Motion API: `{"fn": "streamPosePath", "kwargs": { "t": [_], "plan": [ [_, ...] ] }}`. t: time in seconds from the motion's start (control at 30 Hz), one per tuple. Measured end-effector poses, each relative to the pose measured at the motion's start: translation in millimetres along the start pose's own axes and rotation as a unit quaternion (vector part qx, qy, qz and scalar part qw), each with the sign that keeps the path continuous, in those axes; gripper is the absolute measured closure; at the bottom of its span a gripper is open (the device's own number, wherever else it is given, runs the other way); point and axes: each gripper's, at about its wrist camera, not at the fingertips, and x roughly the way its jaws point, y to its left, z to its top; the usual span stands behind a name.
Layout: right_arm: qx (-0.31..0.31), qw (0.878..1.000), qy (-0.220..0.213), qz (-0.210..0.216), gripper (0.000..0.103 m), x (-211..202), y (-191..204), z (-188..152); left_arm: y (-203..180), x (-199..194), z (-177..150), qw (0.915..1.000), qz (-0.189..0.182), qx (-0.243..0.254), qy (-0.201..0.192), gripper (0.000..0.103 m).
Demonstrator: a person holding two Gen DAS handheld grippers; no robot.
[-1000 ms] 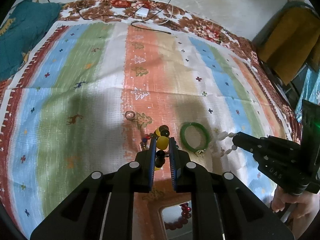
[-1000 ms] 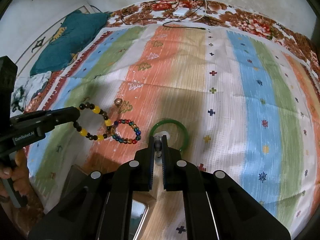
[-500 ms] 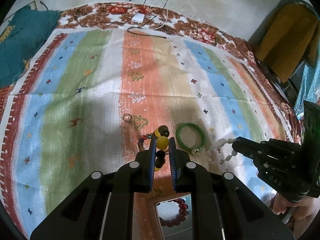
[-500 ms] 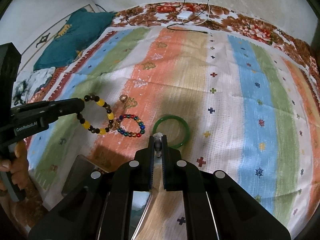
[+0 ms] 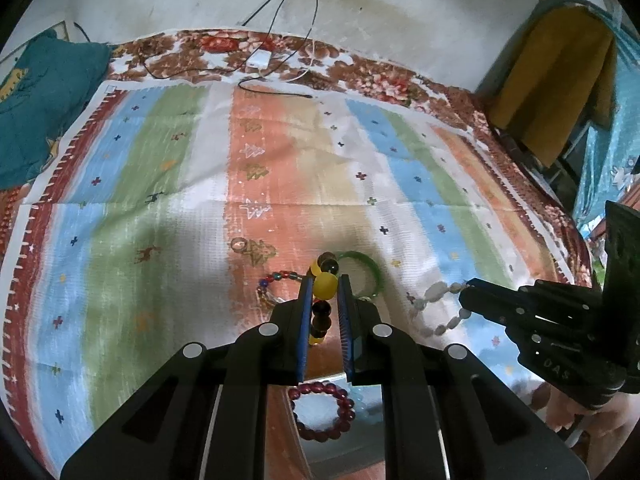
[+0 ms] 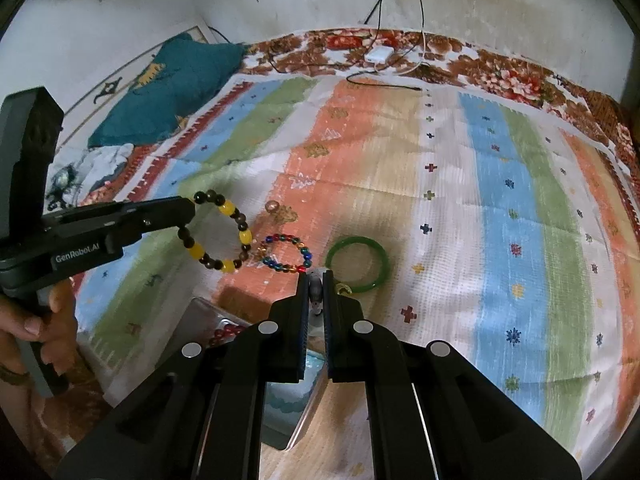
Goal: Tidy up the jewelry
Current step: 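Lift both held bracelets and carry them toward the tin box, then open both tools over the tin box to drop the bracelets inside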
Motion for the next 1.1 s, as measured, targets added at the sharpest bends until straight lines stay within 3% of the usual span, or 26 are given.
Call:
{"fn": "streamPosePath", "kwargs": {
  "t": [0.63,1.1],
  "plan": [
    [-0.015,0.999,-0.018,0.023,0.095,-29,17,-24,-14,-41,-32,0.9989,-0.033,0.003,-0.032,0.091],
    [-0.033,0.999,-0.006,0.031,0.095,-32,36,-44,-24,-54,-58,0.9984,-0.046,0.012,-0.03,0.091]
  ]
}}
